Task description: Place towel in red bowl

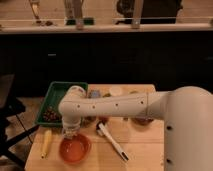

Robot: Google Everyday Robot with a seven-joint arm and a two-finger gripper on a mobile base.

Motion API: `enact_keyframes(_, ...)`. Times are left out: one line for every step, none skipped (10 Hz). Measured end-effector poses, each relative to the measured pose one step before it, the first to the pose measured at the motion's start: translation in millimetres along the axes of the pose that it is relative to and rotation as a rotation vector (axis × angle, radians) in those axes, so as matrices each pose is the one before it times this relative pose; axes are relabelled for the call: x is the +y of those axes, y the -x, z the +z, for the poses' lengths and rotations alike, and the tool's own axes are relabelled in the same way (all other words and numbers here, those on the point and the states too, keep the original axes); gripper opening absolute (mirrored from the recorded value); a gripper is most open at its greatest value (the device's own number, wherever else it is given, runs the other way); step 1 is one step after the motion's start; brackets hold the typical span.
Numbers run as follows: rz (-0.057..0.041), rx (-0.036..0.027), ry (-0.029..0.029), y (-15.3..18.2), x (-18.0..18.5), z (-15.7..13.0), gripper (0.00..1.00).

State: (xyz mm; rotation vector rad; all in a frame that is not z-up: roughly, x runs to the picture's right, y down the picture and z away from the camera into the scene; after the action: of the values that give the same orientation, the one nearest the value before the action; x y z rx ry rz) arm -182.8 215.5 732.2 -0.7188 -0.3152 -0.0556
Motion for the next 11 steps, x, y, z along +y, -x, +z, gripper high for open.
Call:
enact_keyframes(0.00277, -0.01461, 0.00176, -2.1, 2.69, -0.28, 0.03)
enact_keyframes(0.00148, -0.01263, 0.00209, -1.44, 2.02, -0.44, 0.03)
enact_keyframes(0.00383, -0.01532, 0.00456, -2.89, 3.07, -0.22, 0.03)
enact_keyframes(0.00725, -0.01135, 0.00498, -4.79, 2.78, -0.69, 0.03)
enact_keyframes(0.00802, -0.00667, 0.00484, -3.87, 2.38, -0.49, 0.03)
enact_keyframes(0.00694, -0.00545, 0.00525, -2.49, 2.2, -0.11, 0.03)
enact_keyframes(0.00538, -0.00404, 0.00491, -1.81, 1.96, 0.28, 0.03)
enact_keyframes(0.00681, -0.00356, 0.00338, -2.69, 1.34, -0.03, 0.03)
enact_keyframes(0.00547, -0.00455, 0.00295, -1.93, 1.3, 0.05, 0.03)
enact_keyframes(0.00587, -0.00671, 0.00301, -1.97, 1.31, 0.29, 0.03)
enact_keyframes(0.00415, -0.00518, 0.00072, -1.52, 0.84, 0.07, 0.03)
